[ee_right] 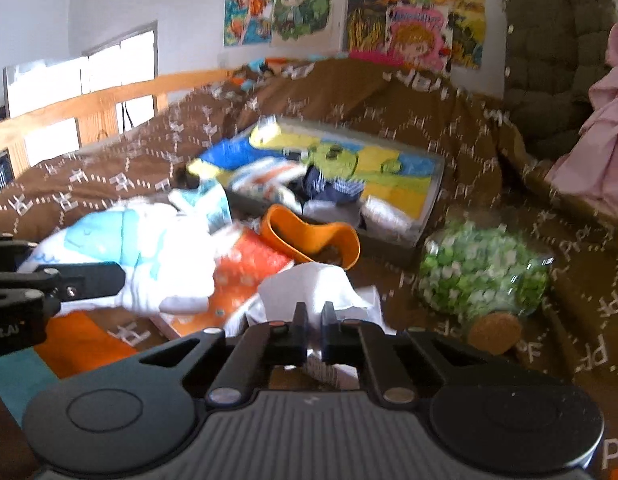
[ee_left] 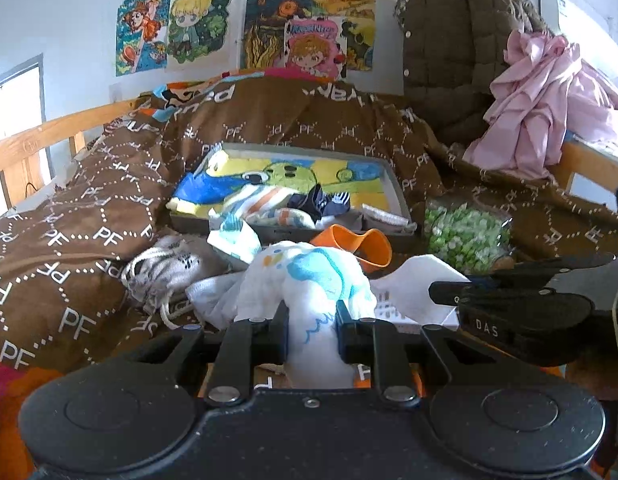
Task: Organize soft objects
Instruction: 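Carry both cloths into the painting tray and open both tools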
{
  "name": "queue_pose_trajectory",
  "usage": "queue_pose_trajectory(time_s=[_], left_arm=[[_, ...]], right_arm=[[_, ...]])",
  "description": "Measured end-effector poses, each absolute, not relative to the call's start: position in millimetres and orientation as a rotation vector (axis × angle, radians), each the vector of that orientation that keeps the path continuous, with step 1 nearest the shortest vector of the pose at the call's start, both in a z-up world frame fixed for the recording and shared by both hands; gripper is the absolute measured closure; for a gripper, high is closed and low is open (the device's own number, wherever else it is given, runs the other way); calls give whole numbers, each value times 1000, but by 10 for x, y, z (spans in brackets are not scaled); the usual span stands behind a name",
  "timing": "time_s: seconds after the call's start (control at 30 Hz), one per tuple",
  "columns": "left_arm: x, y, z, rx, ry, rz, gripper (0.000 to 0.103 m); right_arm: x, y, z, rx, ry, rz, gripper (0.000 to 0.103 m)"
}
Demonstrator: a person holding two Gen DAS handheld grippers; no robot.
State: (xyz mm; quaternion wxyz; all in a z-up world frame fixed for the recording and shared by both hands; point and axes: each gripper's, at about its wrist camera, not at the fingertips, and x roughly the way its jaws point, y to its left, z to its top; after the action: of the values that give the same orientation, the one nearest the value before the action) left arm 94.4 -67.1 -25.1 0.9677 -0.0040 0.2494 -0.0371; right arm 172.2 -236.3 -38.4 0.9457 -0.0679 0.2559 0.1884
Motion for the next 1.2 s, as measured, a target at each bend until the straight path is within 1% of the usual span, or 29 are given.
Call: queue_pose_trajectory(time_s=[0.33,0.67,0.83,0.93,1.07,1.2], left_arm=[[948,-653,-2,-30,442,-75,81],[1345,-590,276,9,359,-96,81],[1685,-561,369,11,314,-98,81],[1934,-541,383,2,298,-97,81],[2307,-503,339,0,275,-99,81],[2668,-434,223,-16,293,-108,81]], right_arm=[[1549,-2369,-178,-132,376,373,97],[1596,-2388,-9,-111,215,359,97],[1830,-2356,195,-46,123,356,97],[2069,-2278,249,-83,71,339,97],[2493,-2203,216,-73,77,321,97],[2848,-2169,111,-87,59,306,97]])
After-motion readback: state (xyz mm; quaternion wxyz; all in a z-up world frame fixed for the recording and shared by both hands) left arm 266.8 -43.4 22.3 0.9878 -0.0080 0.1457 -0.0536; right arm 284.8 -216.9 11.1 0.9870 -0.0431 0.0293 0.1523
